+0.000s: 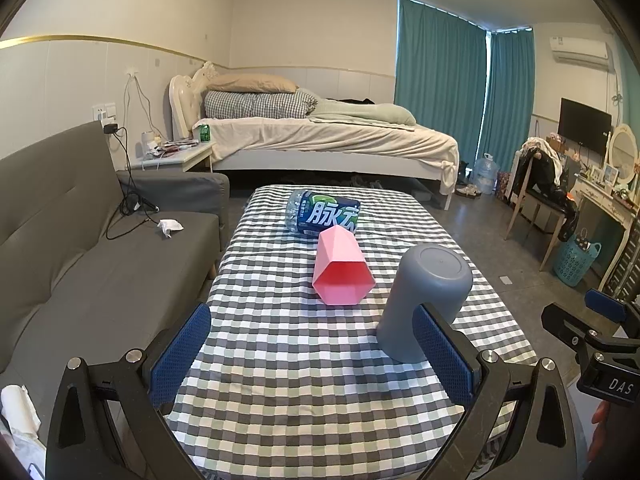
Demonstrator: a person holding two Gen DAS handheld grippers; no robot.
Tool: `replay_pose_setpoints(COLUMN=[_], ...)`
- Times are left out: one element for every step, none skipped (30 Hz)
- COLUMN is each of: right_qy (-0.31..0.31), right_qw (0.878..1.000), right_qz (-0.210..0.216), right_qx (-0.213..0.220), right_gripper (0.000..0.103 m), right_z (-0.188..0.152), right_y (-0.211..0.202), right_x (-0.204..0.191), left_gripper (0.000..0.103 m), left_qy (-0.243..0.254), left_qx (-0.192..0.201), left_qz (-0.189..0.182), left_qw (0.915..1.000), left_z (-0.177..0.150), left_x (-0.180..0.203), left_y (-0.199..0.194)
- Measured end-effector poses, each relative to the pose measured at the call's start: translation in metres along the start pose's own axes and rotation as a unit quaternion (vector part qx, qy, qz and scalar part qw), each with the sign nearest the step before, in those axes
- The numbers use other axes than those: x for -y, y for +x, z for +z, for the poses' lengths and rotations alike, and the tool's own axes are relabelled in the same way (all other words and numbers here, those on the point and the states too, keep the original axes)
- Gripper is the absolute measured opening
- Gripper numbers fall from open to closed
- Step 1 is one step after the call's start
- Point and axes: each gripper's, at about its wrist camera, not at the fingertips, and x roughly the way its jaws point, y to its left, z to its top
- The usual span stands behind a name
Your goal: Flip cup upside down
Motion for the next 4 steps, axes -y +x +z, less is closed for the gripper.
replay_pose_setpoints(right_qy=[0.000, 0.000, 0.000, 0.000], right_qw=[1.000, 1.000, 1.000, 1.000], right_qz=[0.000, 0.000, -0.001, -0.001], right_qx=[-0.001, -0.001, -0.001, -0.001], right_gripper=[0.103, 0.103, 0.103, 0.103], right_z=[0.0000, -0.0003, -0.0007, -0.0009], right_y=[0.0003, 0.0006, 0.0010, 0.0010], right_x=[0.0000, 0.0001, 0.0001, 0.0003], left_gripper=[0.103, 0.103, 0.103, 0.103], left_qy=[0.000, 0.000, 0.000, 0.000], left_qx=[0.000, 0.000, 0.000, -0.001], left_qz=[0.001, 0.002, 0.002, 0.001], left_qw=[1.0000, 1.0000, 1.0000, 1.0000], left_z=[-0.0002, -0.0005, -0.0005, -0.0007], left_x=[-0.0003, -0.0005, -0.0007, -0.0010], left_y=[-0.0002, 0.0002, 0.0003, 0.0006])
